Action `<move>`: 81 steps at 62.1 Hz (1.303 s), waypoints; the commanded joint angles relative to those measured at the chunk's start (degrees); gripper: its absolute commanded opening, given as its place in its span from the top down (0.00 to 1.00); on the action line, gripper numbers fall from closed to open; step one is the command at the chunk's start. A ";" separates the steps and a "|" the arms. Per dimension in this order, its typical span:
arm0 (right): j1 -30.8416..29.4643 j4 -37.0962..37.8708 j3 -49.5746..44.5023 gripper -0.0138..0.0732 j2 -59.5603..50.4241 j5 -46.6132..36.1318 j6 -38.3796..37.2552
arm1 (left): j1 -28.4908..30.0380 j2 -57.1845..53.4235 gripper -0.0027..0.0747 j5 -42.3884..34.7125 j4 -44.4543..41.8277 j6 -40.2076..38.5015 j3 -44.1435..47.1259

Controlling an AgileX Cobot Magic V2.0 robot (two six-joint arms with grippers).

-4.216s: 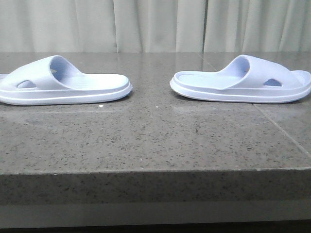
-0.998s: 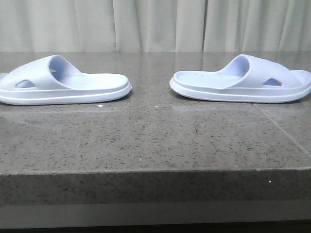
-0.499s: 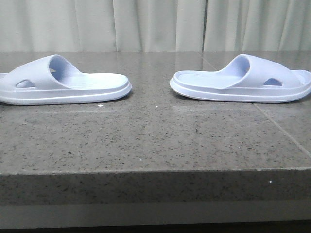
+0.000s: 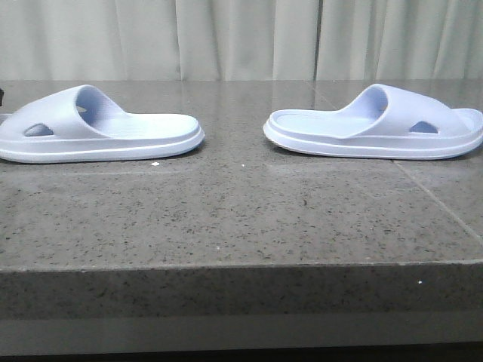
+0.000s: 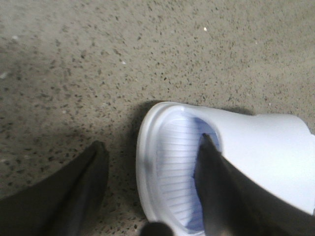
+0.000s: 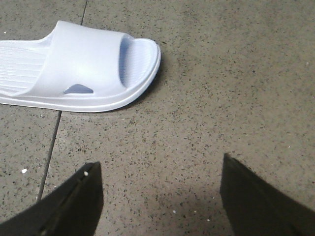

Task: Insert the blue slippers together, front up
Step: 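Grasp the heel of the slipper nearest the left gripper and lift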

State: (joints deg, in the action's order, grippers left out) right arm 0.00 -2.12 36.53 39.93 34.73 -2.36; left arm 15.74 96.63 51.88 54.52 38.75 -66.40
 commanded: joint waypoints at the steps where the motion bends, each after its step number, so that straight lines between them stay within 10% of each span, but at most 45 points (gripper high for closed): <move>1: -0.18 0.40 2.00 0.23 0.21 -4.24 0.50 | -0.44 -1.71 0.51 0.16 3.18 0.14 -1.90; 29: -0.18 0.40 2.00 0.23 0.21 -4.24 0.50 | -4.82 1.35 0.54 1.28 1.33 0.14 -2.15; 51: -0.18 0.40 2.00 0.23 0.21 -4.24 0.50 | -4.80 1.35 0.99 1.90 1.44 0.14 -2.15; 81: -0.18 0.40 2.00 0.23 0.21 -4.31 0.50 | -4.67 -11.12 0.99 6.44 9.59 3.97 0.86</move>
State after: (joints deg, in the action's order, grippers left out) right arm 0.00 -2.12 36.53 39.93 34.22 -2.26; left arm 11.38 91.60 56.62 58.45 40.57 -66.75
